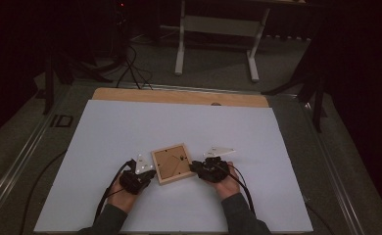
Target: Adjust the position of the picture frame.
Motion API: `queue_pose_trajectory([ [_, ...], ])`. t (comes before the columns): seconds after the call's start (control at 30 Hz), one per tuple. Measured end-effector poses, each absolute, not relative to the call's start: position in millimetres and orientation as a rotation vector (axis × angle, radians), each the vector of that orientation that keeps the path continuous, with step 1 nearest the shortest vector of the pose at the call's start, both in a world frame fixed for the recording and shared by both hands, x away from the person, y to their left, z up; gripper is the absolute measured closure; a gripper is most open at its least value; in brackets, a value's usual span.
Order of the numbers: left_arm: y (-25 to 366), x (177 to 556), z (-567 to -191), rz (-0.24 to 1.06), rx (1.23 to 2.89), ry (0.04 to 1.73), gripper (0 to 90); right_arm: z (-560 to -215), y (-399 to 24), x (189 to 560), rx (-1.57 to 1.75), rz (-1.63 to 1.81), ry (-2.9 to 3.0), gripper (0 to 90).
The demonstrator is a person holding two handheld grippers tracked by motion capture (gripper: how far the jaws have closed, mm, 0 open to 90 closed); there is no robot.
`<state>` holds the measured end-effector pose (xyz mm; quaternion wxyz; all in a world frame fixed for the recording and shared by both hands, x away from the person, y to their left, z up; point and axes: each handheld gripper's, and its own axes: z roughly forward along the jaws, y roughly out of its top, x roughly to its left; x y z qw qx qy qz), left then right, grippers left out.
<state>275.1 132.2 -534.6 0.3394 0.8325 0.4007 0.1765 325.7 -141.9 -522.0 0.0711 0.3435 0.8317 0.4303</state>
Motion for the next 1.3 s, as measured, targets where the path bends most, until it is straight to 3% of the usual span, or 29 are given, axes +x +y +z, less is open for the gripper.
queue_pose_trajectory([
  [0.4,133.0,290.2,-537.8,0.407,2.09,1.103,90.0,-521.0,-143.6,325.0,1.061,1.28,2.479,75.2],
  [1.3,131.4,308.7,-540.9,0.456,2.048,1.141,90.0,-519.6,-136.0,328.4,1.018,1.223,2.434,74.6],
])
